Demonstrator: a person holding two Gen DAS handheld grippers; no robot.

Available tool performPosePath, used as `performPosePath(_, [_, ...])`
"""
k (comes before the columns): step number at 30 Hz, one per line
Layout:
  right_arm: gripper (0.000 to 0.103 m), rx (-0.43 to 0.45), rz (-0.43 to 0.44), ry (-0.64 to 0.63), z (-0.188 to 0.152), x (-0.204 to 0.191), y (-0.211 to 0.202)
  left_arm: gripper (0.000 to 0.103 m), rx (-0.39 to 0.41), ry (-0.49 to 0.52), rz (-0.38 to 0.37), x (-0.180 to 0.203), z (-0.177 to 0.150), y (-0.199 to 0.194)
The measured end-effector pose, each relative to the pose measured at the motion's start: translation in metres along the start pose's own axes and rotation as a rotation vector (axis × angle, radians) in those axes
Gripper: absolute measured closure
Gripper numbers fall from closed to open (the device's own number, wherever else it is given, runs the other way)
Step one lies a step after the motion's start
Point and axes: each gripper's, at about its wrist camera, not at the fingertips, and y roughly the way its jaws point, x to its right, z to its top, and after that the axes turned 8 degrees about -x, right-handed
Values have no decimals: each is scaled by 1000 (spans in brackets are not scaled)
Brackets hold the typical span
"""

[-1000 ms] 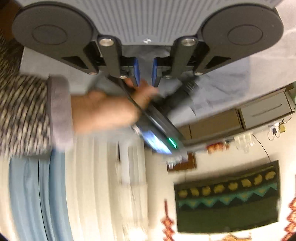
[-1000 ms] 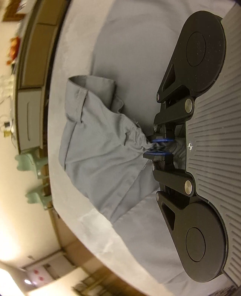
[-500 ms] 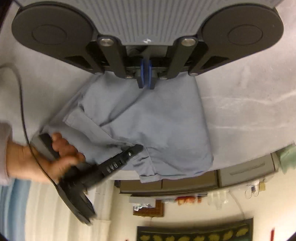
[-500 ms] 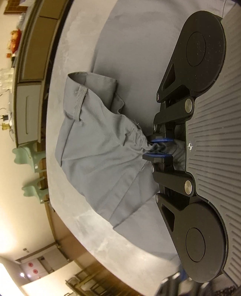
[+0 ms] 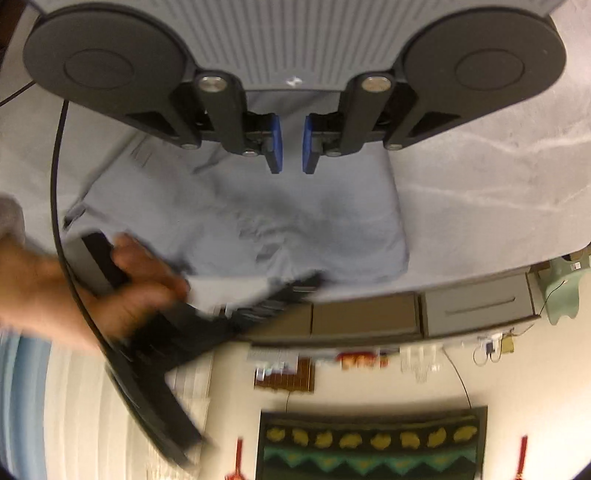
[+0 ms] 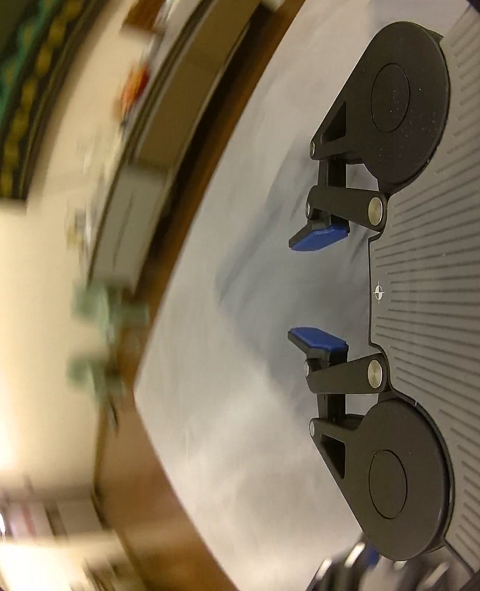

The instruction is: Fold clothes

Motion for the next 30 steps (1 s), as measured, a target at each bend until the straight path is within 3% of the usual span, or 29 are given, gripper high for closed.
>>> performPosePath(3, [59,-111,14,-73,23,-18,52,92,-102,41,25,9,-7,24])
performPosePath(5, [65,-190,-4,-110,28,-21,86,94,-113,109,72,21,-16,28])
performPosePath(6, [60,-179,18,-119,30,-21,92,95,-111,130,89,24,-18,27])
performPosePath(12, [62,-277,92,-100,48,-6,77,96,-129,100,78,19,-20,22])
performPosePath(17, [65,-187,54,67,68,25,50,96,-141,115,98,23,-17,22])
performPosePath(20, [70,-255,-12,31,74,20,83,97,-139,112,105,23,-16,22])
performPosePath(23, [70,-199,-39,28,84,17,82,99,-136,116,120,30,-19,23])
performPosePath(25, [70,-235,-41,-1,90,16,75,99,-142,109,108,31,-16,25])
performPosePath(28, [70,-280,5,-13,99,22,48,99,-146,106,101,31,-16,22])
performPosePath(30, [66,-156,14,73,90,40,0,97,-143,111,107,32,-19,19])
